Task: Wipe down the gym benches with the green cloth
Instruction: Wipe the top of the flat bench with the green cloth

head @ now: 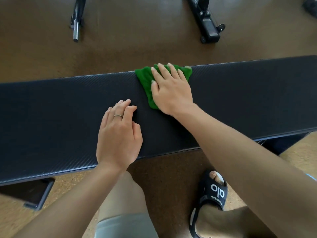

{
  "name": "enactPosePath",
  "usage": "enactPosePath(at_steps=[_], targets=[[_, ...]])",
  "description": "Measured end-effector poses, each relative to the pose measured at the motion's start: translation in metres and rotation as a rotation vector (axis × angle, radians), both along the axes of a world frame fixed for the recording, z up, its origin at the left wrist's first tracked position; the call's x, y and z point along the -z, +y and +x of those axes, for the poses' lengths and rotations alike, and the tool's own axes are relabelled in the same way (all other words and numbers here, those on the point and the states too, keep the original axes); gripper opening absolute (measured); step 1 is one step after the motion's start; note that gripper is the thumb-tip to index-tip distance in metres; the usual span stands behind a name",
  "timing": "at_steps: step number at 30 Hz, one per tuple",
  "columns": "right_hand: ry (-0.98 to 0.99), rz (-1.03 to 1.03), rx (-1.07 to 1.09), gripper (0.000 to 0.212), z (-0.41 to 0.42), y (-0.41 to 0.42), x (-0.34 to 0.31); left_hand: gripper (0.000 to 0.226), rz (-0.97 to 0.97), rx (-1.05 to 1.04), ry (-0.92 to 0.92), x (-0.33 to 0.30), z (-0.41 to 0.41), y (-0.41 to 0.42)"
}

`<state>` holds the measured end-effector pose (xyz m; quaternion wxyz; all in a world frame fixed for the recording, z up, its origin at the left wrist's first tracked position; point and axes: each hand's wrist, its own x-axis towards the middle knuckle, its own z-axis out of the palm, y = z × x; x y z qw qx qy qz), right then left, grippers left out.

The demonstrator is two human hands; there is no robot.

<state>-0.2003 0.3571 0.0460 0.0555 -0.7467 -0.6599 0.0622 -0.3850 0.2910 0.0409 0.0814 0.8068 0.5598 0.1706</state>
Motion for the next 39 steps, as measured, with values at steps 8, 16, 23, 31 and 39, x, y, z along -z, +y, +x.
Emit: enactPosePath(at_steps=[8, 16, 23, 31, 39], targets=[[0.014, 0.08, -0.108, 0.058, -0.033, -0.084, 0.0, 0.039, 0.007, -0.012, -0.012, 0.0, 0.0, -0.003], [0.023, 0.039, -0.143, 0.057, -0.02, 0.008, 0.001, 0.038, 0.008, -0.015, 0.001, 0.001, 0.0, -0.001], [-0.043, 0.101, 0.187, 0.067, 0.103, 0.017, 0.003, 0.042, 0.004, -0.017, -0.03, 0.001, -0.001, -0.002], [0.018, 0.033, 0.213, 0.059, 0.009, -0.001, -0.002, 0.042, 0.012, -0.016, -0.015, 0.0, 0.001, -0.002], [-0.003, 0.068, 0.119, 0.061, 0.064, -0.039, -0.002, 0.04, -0.01, -0.018, -0.056, 0.0, -0.002, -0.003]])
